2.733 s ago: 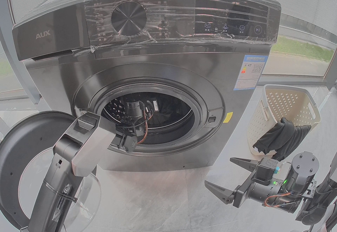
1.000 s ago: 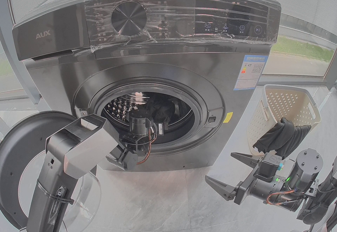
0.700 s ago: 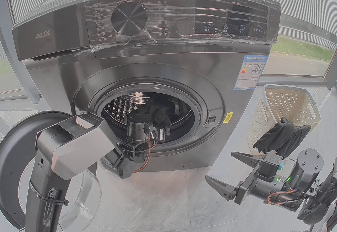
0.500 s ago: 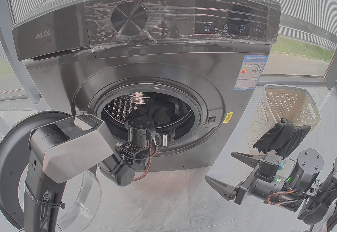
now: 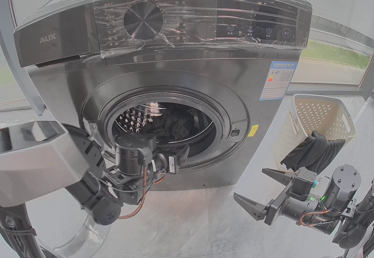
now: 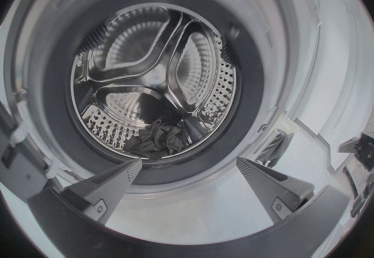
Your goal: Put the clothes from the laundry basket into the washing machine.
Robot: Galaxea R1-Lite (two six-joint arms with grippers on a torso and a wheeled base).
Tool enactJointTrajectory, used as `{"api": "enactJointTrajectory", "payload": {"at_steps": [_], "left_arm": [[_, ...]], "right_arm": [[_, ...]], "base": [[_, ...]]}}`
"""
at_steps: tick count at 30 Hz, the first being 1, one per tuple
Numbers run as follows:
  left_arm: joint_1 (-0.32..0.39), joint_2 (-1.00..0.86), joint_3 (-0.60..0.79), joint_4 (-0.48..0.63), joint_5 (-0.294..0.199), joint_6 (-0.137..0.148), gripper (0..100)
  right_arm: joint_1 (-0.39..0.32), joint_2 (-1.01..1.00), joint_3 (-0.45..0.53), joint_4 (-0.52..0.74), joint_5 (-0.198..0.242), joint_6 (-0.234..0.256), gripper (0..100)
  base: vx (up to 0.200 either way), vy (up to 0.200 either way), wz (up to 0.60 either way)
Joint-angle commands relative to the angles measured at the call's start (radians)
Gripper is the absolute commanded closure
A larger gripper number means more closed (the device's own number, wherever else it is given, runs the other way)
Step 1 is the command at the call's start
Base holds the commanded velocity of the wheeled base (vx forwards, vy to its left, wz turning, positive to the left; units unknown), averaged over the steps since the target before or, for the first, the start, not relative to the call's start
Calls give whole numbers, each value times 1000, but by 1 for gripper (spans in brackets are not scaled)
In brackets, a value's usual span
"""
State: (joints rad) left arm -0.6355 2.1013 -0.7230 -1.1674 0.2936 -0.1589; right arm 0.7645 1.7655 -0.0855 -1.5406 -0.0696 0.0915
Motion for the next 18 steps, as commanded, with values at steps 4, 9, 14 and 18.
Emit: {"api": "enactJointTrajectory", "payload": {"at_steps": [4, 9, 14, 18], "left_arm": [[-15, -388, 306, -12, -2, -39, 0], [-9, -515, 393, -18, 2, -74, 0], [-15, -583, 456, -21, 9, -28, 0], [-3, -662, 493, -20, 9, 7, 0]], "right_arm": [[-74, -93, 50, 10, -4, -9, 0], [-126, -144, 86, 17, -6, 1, 0], [-195, -204, 86, 42, -18, -3, 0], [-244, -235, 86, 59, -19, -9, 0]], "base": [[0, 0, 0], [0, 0, 0], [0, 0, 0], [0, 0, 0]]}}
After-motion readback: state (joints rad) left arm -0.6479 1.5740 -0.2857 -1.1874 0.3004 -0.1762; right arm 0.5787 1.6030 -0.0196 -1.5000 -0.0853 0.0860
